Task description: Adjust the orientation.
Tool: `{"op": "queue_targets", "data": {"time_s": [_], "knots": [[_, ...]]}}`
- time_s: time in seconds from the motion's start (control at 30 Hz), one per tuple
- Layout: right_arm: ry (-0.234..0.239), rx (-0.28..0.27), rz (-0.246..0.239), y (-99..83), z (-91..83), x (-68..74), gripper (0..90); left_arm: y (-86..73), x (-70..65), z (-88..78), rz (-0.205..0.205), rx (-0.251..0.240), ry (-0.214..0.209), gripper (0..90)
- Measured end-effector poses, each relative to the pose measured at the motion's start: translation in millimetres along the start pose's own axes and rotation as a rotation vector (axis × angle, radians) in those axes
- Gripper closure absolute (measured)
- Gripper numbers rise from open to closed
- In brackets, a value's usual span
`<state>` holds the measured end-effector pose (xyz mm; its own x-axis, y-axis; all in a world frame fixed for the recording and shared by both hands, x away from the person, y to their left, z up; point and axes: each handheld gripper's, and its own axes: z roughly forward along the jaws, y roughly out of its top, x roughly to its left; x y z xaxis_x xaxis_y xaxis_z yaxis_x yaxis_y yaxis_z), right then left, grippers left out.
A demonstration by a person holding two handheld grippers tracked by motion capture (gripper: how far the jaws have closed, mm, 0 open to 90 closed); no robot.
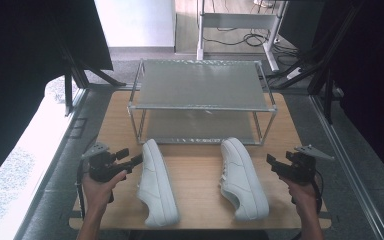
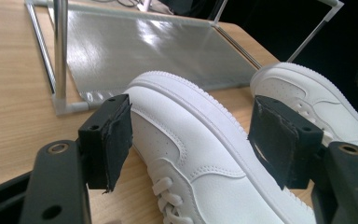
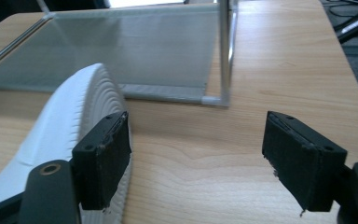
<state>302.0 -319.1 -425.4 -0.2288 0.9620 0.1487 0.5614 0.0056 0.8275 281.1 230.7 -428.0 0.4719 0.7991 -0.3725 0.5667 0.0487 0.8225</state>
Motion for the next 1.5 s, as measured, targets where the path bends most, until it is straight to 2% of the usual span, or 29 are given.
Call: {"op": "queue_targets", "data": {"time_s": [0.17,0.3,0.4,0.53,0.7,0.8,0.83,0.87,0.97,1.1,1.17,1.37,1.5], "knots": [[0.005,0.001,0.004,-0.6,-0.2,-3.4,27.3,-0.8,0.8,-2.3,-0.005,-0.012,-0.001,30.3],[0.026,-0.014,-0.015,-2.6,1.5,-1.3,30.9,-0.7,0.7,-5.4,-0.005,-0.034,-0.010,31.1],[0.041,-0.032,-0.029,-2.4,2.8,1.3,34.3,-0.5,0.3,-8.1,0.000,-0.047,0.007,33.2],[0.041,-0.036,-0.032,-2.1,3.1,1.8,36.2,-0.9,1.0,-11.4,-0.009,-0.050,0.002,37.1],[0.058,-0.032,-0.037,-1.2,1.5,0.6,36.6,-0.9,-0.6,-15.5,-0.006,-0.045,-0.017,50.7],[0.055,-0.024,-0.037,-1.3,2.3,0.6,36.6,-0.6,-2.0,-15.2,-0.018,-0.031,-0.047,57.0],[0.053,-0.011,-0.038,-2.8,4.5,0.8,36.5,-0.4,-2.0,-14.8,-0.019,-0.028,-0.048,62.7],[0.053,-0.011,-0.038,-2.8,4.5,0.8,36.5,-0.1,-2.0,-13.8,-0.022,-0.018,-0.047,62.7],[0.050,0.016,-0.049,-6.3,6.4,-0.6,36.6,-1.0,-2.1,-8.6,-0.029,0.015,-0.023,73.4],[0.015,0.036,-0.015,-7.7,7.4,-5.4,37.4,-4.4,-1.4,-2.9,-0.027,0.058,-0.024,81.9],[0.013,0.040,-0.003,-8.2,8.1,-7.1,37.5,-5.2,-0.5,-2.5,-0.032,0.067,-0.023,84.7],[0.015,0.056,-0.010,-11.0,11.0,-6.2,37.4,-6.1,5.7,-8.2,-0.057,0.028,-0.012,88.4],[0.017,0.063,-0.011,-12.4,12.0,-7.1,37.4,-9.3,9.4,-7.5,-0.069,0.041,-0.016,89.7]]}}
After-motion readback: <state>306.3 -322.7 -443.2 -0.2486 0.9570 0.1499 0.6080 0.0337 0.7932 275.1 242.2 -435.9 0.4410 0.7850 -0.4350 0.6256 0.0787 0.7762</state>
